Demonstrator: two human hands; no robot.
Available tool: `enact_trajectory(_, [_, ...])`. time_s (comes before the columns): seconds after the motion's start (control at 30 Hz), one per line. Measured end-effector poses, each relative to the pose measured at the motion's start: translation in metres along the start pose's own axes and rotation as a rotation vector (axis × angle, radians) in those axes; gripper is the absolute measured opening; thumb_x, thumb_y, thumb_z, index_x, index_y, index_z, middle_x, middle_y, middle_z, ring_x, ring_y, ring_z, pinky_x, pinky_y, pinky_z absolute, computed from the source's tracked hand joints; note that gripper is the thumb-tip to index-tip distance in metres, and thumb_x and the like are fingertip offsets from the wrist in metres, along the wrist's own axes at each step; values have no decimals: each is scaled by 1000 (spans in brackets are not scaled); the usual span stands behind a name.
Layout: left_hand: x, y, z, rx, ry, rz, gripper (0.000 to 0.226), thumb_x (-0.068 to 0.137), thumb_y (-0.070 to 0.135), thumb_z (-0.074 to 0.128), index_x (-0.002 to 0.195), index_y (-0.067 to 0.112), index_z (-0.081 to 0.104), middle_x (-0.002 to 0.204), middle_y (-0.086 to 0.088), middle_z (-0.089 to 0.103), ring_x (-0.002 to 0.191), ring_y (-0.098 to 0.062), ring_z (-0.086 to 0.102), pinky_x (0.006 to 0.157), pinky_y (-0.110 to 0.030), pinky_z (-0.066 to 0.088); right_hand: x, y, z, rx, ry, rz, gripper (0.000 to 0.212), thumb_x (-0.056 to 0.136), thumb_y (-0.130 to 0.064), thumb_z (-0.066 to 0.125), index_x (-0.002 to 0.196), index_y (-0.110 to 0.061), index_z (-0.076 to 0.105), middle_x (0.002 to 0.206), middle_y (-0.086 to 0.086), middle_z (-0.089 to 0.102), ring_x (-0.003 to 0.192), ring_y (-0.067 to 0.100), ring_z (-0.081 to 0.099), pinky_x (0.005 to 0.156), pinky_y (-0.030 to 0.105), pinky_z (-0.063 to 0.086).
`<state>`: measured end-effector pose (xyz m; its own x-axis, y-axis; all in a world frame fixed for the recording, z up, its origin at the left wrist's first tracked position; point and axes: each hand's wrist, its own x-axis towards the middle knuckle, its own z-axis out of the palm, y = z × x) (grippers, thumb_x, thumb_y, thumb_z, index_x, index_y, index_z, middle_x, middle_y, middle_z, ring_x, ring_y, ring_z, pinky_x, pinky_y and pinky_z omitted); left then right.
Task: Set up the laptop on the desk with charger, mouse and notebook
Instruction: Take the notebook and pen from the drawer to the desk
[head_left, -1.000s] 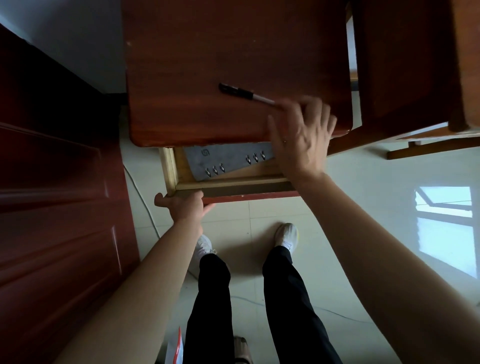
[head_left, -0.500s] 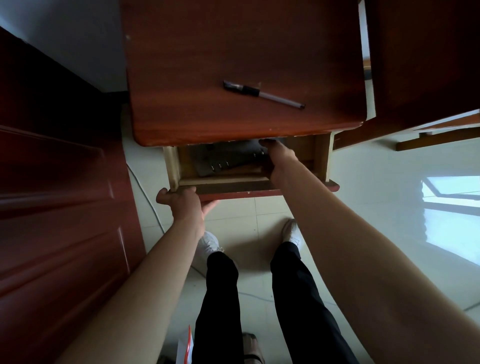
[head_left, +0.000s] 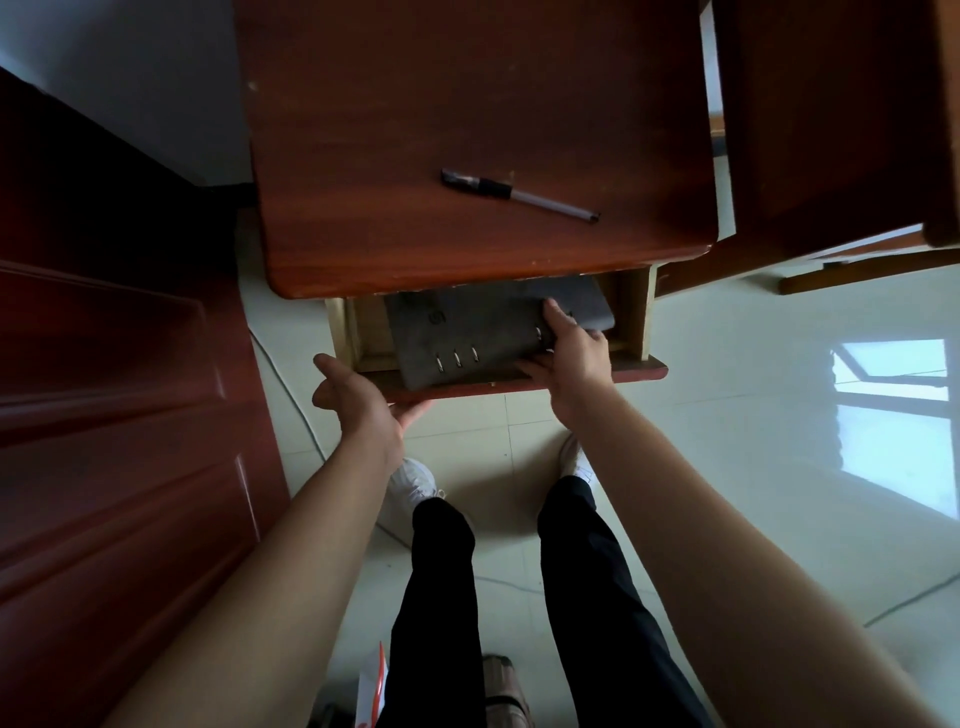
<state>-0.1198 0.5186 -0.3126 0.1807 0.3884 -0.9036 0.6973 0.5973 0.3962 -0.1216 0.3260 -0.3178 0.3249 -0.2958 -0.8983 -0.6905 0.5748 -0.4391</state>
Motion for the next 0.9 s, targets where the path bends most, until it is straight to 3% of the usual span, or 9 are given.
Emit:
enact_trajectory(0.17, [-3,2,0,-22,-28,-26,79,91,75,27,154,38,-5,163,-2,17,134,-41,45,71,-57,60,-10,5,-45,-113,158,-165,38,92,-37,65,122,-19,50,112,3,64,104,26,67,92,51,58])
enact_trajectory(0.23, [-6,3,0,-19,-43,-9,78,92,74,25,154,37,-6,162,-5,20,130,-40,48,71,-58,59,-12,5,-71,-110,104,-179,23,93,-27,65,113,-17,60,109,5,69,106,29,68,93,52,56])
enact_trajectory(0.3, [-8,3,-1,-18,-42,7,78,92,73,24,154,36,-6,161,-4,21,127,-39,52,66,-54,61,-16,2,-97,-110,-49,-160,14,94,-20,63,106,-17,68,105,8,75,97,26,72,80,42,62])
enact_trajectory(0.37, [-10,3,-1,-9,-52,18,75,92,73,24,153,36,0,158,-7,27,122,-41,55,66,-54,61,-26,-4,-116,-170,-169,-134,14,94,-21,62,102,-16,73,100,6,76,88,22,73,67,33,61])
enact_trajectory(0.53, [-9,2,-1,-30,-42,-59,72,95,68,32,153,27,19,152,-10,41,106,-37,65,74,-46,62,-48,-34,-125,-80,-268,-135,35,88,-23,63,117,-5,68,110,15,74,96,25,72,79,34,61])
enact_trajectory(0.6, [-13,-1,2,71,-53,-50,44,103,47,37,134,18,45,147,-16,47,108,-34,64,71,-37,61,-56,-49,-110,45,-316,-171,29,88,-24,63,111,-10,72,105,8,75,95,19,72,78,31,60])
enact_trajectory(0.67, [-13,-6,4,69,-39,-44,15,102,17,45,115,12,50,145,-25,46,126,-35,55,85,-38,59,-60,-64,-88,129,-351,-234,28,94,-24,58,117,-13,68,110,4,74,100,18,72,78,33,60])
enact_trajectory(0.77, [-16,-4,5,37,44,-71,17,101,6,43,115,6,53,124,-16,63,94,-27,68,86,-41,60,-58,-86,-49,274,-298,-268,42,99,-22,56,138,-6,53,133,15,64,119,30,64,92,48,57])
enact_trajectory(0.9, [-26,-4,8,19,91,-57,27,106,14,36,84,9,52,87,-7,68,53,-21,71,82,-41,61,-49,-116,-14,425,-130,-279,38,97,-21,63,131,-8,52,123,16,68,108,33,69,90,49,59])
